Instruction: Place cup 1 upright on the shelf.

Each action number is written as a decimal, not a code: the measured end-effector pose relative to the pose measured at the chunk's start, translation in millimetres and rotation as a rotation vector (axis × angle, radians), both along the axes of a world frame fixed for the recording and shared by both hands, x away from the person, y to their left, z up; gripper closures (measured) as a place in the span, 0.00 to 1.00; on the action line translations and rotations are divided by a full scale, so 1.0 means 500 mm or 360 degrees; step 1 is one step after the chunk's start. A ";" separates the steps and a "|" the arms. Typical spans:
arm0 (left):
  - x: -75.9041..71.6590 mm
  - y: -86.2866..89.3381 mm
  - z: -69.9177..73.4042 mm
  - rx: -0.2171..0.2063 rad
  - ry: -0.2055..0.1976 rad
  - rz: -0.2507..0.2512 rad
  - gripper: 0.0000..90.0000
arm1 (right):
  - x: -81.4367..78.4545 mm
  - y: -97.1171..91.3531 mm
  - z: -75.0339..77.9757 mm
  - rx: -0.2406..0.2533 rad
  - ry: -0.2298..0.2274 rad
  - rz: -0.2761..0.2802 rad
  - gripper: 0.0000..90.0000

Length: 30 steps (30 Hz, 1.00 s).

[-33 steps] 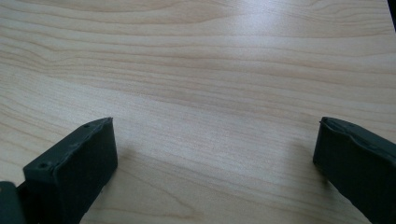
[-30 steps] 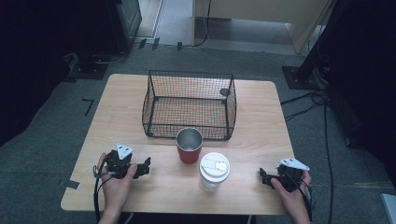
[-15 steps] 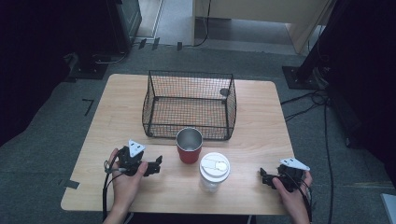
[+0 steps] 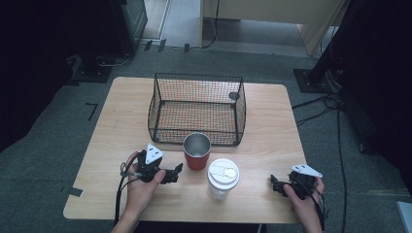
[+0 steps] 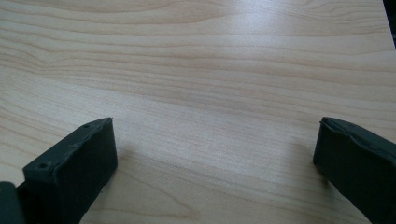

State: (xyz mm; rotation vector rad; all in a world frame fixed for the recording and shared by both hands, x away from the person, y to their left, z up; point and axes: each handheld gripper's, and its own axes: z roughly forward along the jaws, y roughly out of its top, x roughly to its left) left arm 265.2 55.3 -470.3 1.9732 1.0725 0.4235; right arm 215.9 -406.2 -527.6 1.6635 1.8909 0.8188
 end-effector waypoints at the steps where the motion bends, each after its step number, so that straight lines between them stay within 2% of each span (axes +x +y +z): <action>1: 0.001 -0.003 0.002 -0.0023 0.0004 -0.0015 0.00 | 0.000 0.000 0.000 0.0000 0.0000 0.0000 0.00; 5: 0.001 -0.016 0.011 -0.0052 -0.0003 -0.0065 0.00 | 0.000 0.000 0.000 0.0000 0.0000 0.0000 0.00; 10: 0.007 -0.046 0.023 -0.0035 0.0000 -0.0123 0.00 | 0.000 0.000 0.000 0.0001 -0.0001 0.0000 0.00; 16: 0.010 -0.066 0.028 -0.0012 -0.0025 -0.0133 0.00 | 0.000 0.000 0.000 0.0001 -0.0001 0.0000 0.00; 19: 0.016 -0.082 0.030 0.0006 -0.0028 -0.0171 0.00 | 0.000 0.000 0.000 0.0002 0.0000 -0.0001 0.00; 30: 0.029 -0.109 0.036 -0.0024 -0.0037 -0.0232 0.05 | 0.000 0.000 0.000 0.0002 -0.0001 -0.0001 0.00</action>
